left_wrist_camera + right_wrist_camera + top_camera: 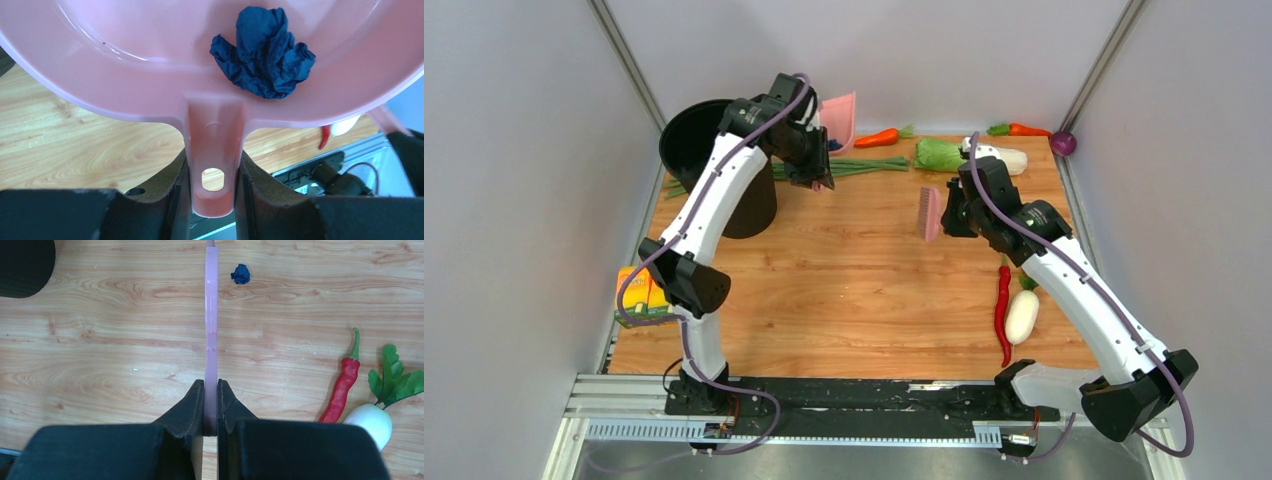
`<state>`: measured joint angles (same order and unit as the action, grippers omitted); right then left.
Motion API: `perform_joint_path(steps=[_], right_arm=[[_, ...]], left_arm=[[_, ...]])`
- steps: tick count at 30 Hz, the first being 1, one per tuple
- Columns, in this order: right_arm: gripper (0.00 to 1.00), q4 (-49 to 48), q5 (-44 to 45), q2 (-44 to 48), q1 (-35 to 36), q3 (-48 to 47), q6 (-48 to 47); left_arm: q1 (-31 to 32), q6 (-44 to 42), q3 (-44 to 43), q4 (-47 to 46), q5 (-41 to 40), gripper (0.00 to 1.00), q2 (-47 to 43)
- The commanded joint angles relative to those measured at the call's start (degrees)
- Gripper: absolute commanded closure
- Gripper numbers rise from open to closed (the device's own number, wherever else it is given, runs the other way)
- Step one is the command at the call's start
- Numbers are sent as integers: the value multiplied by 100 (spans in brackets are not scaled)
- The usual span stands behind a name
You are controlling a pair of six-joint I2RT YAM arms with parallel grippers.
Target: Sweep away the paper scraps from the table
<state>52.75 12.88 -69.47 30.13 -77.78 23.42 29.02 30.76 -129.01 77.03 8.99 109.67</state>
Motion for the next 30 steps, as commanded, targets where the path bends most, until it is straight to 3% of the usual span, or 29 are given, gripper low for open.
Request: perform_joint_path(steps=[1, 7, 18, 30], right_arm=[[100, -292, -111, 83, -33, 52, -39], [100, -336, -155, 162, -42, 236, -57], [100, -406, -251, 109, -33, 298, -57], [100, -432, -225, 100, -33, 307, -74]], left_arm=[[-352, 281, -510, 259, 655, 100, 28], [-870, 395, -801, 251, 981, 100, -33], [-1820, 307, -591, -21, 1508, 100, -472], [-2734, 1545, 1421, -2743, 3099, 100, -1606]])
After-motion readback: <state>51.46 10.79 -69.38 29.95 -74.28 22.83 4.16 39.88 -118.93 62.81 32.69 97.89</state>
